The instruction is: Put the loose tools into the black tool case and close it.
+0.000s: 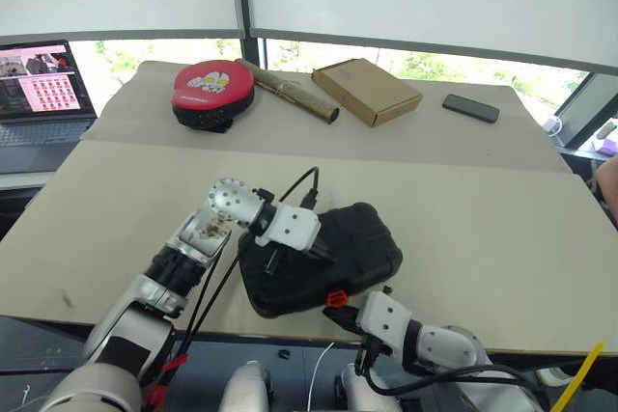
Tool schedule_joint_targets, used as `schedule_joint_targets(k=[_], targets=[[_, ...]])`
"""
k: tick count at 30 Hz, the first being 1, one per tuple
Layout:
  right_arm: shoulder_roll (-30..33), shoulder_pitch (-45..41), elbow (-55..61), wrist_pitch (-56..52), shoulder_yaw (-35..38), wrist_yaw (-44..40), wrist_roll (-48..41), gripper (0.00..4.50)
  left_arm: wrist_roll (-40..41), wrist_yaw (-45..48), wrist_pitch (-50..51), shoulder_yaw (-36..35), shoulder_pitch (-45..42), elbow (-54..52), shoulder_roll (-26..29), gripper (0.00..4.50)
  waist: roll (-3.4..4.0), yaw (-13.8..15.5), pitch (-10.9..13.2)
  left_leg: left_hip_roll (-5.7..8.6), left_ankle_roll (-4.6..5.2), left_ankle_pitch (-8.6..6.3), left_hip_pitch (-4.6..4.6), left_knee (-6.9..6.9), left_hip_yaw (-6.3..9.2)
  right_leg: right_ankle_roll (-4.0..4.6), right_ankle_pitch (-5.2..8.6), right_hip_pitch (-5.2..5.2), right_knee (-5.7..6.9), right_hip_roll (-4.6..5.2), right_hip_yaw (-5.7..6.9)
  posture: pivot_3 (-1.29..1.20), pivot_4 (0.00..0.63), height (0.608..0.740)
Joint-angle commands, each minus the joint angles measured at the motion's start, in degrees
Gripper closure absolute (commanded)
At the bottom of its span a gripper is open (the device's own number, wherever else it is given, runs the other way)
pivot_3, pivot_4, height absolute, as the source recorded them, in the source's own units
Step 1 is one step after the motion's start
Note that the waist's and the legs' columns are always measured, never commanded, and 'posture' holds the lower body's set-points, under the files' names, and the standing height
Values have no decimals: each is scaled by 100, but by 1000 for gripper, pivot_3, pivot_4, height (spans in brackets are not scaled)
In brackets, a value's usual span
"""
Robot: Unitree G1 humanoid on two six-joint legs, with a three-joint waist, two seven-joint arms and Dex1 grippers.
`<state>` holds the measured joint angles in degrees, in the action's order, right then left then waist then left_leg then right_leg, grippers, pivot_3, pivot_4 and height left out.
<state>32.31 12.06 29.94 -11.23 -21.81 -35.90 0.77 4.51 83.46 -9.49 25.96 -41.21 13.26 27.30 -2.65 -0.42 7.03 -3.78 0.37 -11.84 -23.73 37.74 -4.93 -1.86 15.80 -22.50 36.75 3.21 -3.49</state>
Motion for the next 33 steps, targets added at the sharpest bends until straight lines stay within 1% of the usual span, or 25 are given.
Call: schedule_joint_targets(k=[1, 5, 9, 14, 18, 22, 27, 33], targets=[[41, 12, 542, 305, 724, 226, -103, 4500, -436, 215, 40, 532, 290, 213, 34, 4458, 1, 1, 0, 0, 0, 0, 0, 0, 0, 0, 0, 0, 0, 1, -1, 0, 150, 740], [145, 252, 935, 245, 955, 91, -222, 4500, -481, 212, -50, 575, 315, 250, 11, 4458, 1, 9, 1, -1, 0, 0, -1, 0, 0, 0, 0, 0, -1, 5, -1, 0, 150, 740], [147, 312, 1202, 20, 1066, 29, -368, 4500, -497, 197, -95, 581, 281, 335, -35, 4458, 1, 3, 0, -1, 0, 0, 0, 0, 1, 0, 0, 0, -1, 4, -1, 0, 150, 740], [337, 386, 1334, -356, 1218, -129, -440, 4500, -489, 161, -148, 507, 149, 526, -103, 4458, 1, 9, 1, -1, 0, 0, 1, 0, 1, 0, 0, 1, -1, 3, -1, 0, 150, 740], [522, 466, 1258, -521, 1572, -241, -538, 4500, -384, 139, 22, 325, -41, 660, -110, 4458, 0, 49, 0, 3, 0, 0, 0, 1, 1, 0, 0, 3, -3, 9, -1, 0, 150, 740], [643, 313, 908, -541, 1865, -196, -446, 4500, -284, 160, 171, 168, -161, 653, -36, 4458, 0, 57, 1, 5, 0, 0, -1, 1, -2, 0, 0, 2, -7, 13, -3, 0, 150, 740], [639, -19, 569, -662, 1922, -175, -441, 4500, -219, 186, 280, 80, -201, 586, 20, 4458, 5, -12, 5, 3, 0, 0, -1, 1, 1, 4, -3, -5, -4, 7, -3, 0, 150, 740], [305, -482, 265, -669, 1905, 42, -421, 4500, -239, 135, 301, 55, -163, 535, -1, 4458, 7, -42, 8, 1, 1, 0, -4, 0, 0, 3, -4, -12, -1, 3, -5, 0, 150, 740]])
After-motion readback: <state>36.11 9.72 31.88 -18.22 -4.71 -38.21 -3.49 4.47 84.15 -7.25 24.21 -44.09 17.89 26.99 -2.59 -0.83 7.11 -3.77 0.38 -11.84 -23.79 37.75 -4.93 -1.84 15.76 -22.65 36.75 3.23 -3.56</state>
